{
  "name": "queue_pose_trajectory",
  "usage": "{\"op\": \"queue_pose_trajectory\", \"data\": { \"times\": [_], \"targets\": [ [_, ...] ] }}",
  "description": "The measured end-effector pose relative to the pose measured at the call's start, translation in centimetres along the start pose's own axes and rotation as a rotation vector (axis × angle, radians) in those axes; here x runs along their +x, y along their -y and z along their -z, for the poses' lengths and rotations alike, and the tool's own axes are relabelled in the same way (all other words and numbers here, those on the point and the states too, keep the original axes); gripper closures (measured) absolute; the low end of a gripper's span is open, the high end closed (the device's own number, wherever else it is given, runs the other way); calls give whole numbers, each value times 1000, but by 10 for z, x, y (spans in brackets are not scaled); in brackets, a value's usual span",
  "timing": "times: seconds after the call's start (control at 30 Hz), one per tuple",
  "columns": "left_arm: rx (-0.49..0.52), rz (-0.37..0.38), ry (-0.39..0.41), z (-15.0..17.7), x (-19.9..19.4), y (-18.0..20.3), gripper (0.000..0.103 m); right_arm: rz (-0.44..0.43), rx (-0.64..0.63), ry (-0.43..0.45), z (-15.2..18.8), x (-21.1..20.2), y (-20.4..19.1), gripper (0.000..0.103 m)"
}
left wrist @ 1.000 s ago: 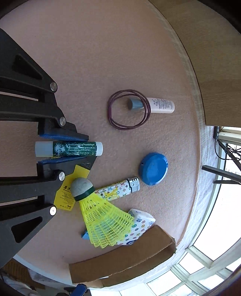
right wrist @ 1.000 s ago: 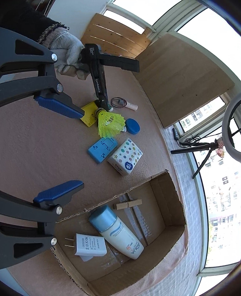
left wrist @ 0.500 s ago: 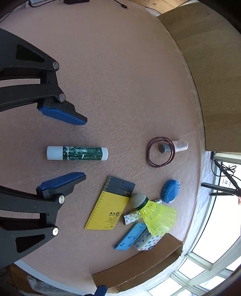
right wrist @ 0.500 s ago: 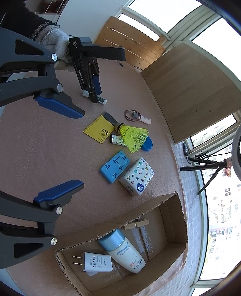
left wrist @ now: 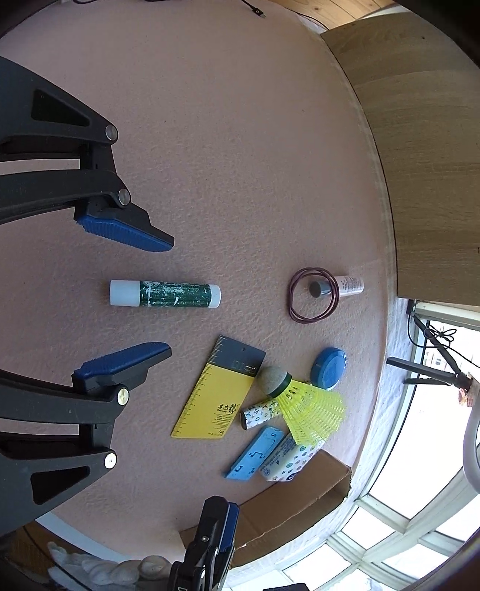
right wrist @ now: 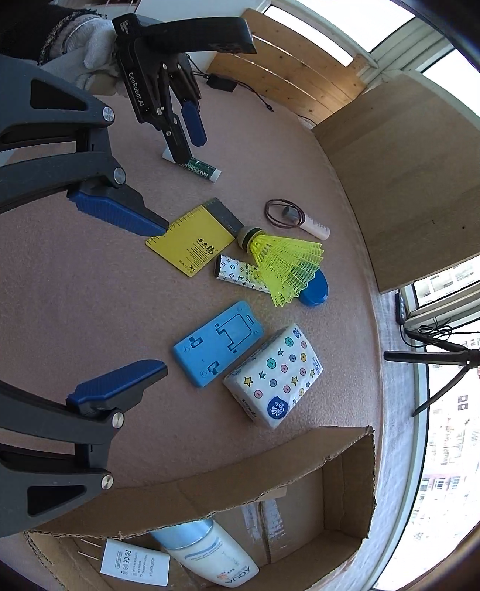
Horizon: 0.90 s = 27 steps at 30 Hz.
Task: Organize objects
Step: 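Grasp the green glue stick with the left gripper and lift it, then grasp the blue phone stand with the right gripper while the left gripper holds the glue stick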
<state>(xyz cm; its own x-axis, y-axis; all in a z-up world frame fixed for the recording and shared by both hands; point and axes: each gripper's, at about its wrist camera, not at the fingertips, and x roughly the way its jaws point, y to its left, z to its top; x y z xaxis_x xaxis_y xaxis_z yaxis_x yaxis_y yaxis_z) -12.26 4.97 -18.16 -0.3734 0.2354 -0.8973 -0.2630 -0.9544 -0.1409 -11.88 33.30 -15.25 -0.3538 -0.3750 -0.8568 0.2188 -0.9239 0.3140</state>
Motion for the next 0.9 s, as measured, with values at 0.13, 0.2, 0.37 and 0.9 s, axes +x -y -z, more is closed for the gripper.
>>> {"op": "queue_pose_trajectory", "data": {
  "times": [0.13, 0.2, 0.37, 0.9],
  "targets": [
    [-11, 12, -11, 4, 1, -1, 48, 32, 1, -5, -16, 12, 11, 37],
    [-22, 22, -11, 6, 0, -3, 48, 32, 8, -16, -22, 20, 15, 37],
    [-32, 34, -12, 8, 0, -6, 48, 64, 0, -39, -31, 37, 17, 37],
    [0, 29, -33, 2, 8, 0, 65, 146, -130, -78, -35, 61, -12, 52]
  ]
}}
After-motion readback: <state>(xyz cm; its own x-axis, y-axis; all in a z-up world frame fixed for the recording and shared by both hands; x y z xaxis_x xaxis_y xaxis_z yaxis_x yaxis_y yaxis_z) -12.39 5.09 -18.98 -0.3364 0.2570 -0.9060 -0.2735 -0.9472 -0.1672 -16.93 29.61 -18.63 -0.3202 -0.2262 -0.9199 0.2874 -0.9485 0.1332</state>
